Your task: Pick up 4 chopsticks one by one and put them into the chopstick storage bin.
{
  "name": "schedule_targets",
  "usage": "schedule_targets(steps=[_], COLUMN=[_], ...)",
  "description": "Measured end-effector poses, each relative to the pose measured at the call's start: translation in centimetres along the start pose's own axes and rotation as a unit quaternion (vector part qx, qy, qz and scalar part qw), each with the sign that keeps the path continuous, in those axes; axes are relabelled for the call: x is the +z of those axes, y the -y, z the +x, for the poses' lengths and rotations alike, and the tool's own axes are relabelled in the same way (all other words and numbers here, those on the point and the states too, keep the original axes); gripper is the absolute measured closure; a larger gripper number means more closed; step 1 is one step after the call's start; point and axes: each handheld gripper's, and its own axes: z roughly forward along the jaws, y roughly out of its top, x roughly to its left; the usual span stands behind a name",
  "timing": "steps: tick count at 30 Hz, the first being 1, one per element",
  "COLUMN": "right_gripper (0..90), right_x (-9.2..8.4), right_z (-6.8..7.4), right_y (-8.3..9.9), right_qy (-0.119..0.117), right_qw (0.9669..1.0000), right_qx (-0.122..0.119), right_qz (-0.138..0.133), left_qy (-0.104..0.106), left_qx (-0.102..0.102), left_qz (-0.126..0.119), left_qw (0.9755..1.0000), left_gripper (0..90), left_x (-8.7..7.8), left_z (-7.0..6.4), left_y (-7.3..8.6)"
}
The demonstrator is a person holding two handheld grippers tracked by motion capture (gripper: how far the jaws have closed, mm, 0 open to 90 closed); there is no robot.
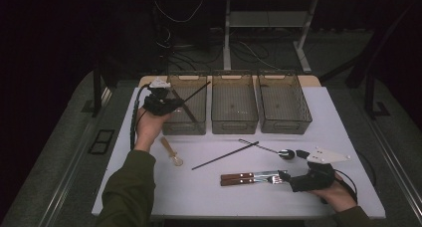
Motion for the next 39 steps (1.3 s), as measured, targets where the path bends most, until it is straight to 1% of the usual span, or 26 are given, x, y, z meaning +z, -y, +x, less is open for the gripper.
schedule_targets(steps=[2,5,8,10,11,13,18,23,31,33,34,35,37,39], right_gripper=[1.0,1.0,1.0,1.0,1.0,1.0,1.0,1.0,1.0,1.0,1.0,1.0,1.0,1.0], right_x=[0.0,0.0,0.0,0.0,0.0,0.0,0.0,-0.1,-0.1,-0.1,-0.1,-0.1,-0.1,-0.1], right_z=[0.0,0.0,0.0,0.1,0.0,0.0,0.0,0.0,0.0,0.0,0.0,0.0,0.0,-0.1], right_y=[0.0,0.0,0.0,0.0,0.0,0.0,0.0,0.0,0.0,0.0,0.0,0.0,0.0,0.0], right_qy=[0.000,0.000,-0.001,-0.001,-0.001,-0.001,-0.001,-0.001,-0.001,-0.001,-0.001,-0.002,-0.002,-0.001], right_qw=[1.0000,1.0000,1.0000,1.0000,1.0000,1.0000,1.0000,1.0000,1.0000,1.0000,1.0000,1.0000,1.0000,1.0000], right_qx=[0.000,0.000,-0.001,-0.001,-0.001,-0.001,-0.001,-0.003,-0.004,-0.005,-0.005,-0.005,-0.005,-0.004], right_qz=[0.000,0.000,-0.001,0.000,-0.001,-0.001,-0.001,-0.001,-0.002,-0.002,-0.002,-0.002,-0.003,-0.004], left_qy=[-0.010,-0.029,-0.034,-0.040,-0.041,-0.046,-0.052,-0.056,-0.052,-0.057,-0.058,-0.061,-0.064,-0.056], left_qx=[-0.009,-0.015,-0.024,-0.022,-0.026,-0.025,-0.016,-0.011,-0.014,-0.014,-0.012,-0.013,-0.012,-0.009], left_qz=[0.002,0.013,0.020,0.031,0.034,0.038,0.056,0.079,0.090,0.089,0.087,0.083,0.075,0.064], left_qw=[0.9999,0.9994,0.9989,0.9985,0.9982,0.9979,0.9970,0.9952,0.9945,0.9943,0.9944,0.9946,0.9950,0.9963], left_gripper=[85.5,85.5,85.5,85.5,85.5,85.5,85.5,85.5,85.4,84.9,84.2,81.4,72.2,62.5], left_x=[0.3,0.9,1.4,1.8,1.9,2.2,3.0,3.8,4.3,4.3,4.3,4.2,4.0,3.7], left_z=[0.4,0.7,1.0,1.1,1.1,1.1,0.9,1.0,0.9,0.9,0.9,0.9,0.9,0.9], left_y=[0.0,0.0,0.0,-0.1,-0.1,-0.2,-0.4,0.0,0.3,0.3,0.3,0.2,0.1,0.1])
